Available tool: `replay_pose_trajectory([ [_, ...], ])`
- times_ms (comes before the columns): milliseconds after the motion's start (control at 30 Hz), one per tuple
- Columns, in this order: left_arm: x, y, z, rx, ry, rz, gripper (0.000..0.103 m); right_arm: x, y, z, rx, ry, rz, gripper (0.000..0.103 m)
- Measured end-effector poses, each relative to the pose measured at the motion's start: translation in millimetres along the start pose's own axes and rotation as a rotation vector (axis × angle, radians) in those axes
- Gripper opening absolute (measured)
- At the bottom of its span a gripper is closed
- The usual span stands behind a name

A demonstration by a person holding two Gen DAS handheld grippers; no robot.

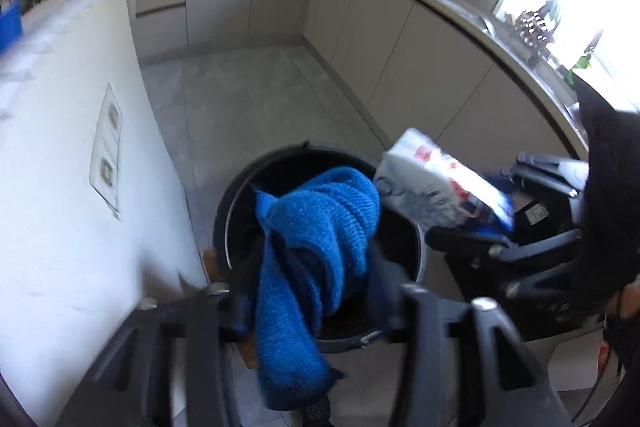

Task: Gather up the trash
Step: 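Carry the milk carton and blue cloth over the bin and open both tools, then move both tools back from the bin toward the table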

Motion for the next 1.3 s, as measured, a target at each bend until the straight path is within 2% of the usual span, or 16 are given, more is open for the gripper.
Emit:
replay_pose_trajectory([
  [33, 1.9, 5.6, 6.8, -0.047, -0.002, -0.021, 0.08, 1.6, -2.2, 10.7, 0.046, 0.004, -0.033, 0.103],
  [133, 7.6, 20.7, 14.6, -0.083, 0.002, -0.08, 0.082, 4.8, -17.4, 37.8, 0.064, 0.072, -0.039, 0.103],
  [233, 14.0, 22.9, 9.1, -0.131, -0.023, -0.1, 0.086, 6.7, -28.0, 33.8, 0.078, 0.048, 0.006, 0.103],
  [333, 16.4, 21.7, 6.0, -0.14, -0.008, -0.132, 0.092, 5.1, -30.3, 25.4, 0.085, 0.026, 0.054, 0.103],
  [500, 14.6, 8.5, -20.2, -0.161, -0.068, -0.122, 0.097, -3.9, -29.5, 7.5, 0.132, -0.015, 0.137, 0.103],
  [667, 11.4, -5.3, -44.4, -0.167, -0.098, -0.105, 0.103, -11.8, -31.1, -14.4, 0.16, -0.056, 0.204, 0.103],
  [967, 4.7, -12.8, -102.9, -0.171, -0.168, -0.094, 0.103, -25.0, -22.9, -70.9, 0.191, -0.148, 0.24, 0.103],
  [1133, -2.6, 9.2, -125.1, -0.193, -0.228, -0.124, 0.103, -32.3, -15.9, -106.7, 0.177, -0.211, 0.268, 0.103],
  [1300, -0.3, 22.0, -148.8, -0.259, -0.288, -0.141, 0.103, -48.0, 5.7, -127.8, 0.135, -0.261, 0.266, 0.103],
])
Point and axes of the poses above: each gripper's, at about its wrist camera, not at the fingertips, and z roughly the way its jaws point, y to its left, x to its underside, the point moved 2 cm from there along z, roughly the way its jaws point, and after that the axes turned 1 degree about y, right-handed, at the moved point
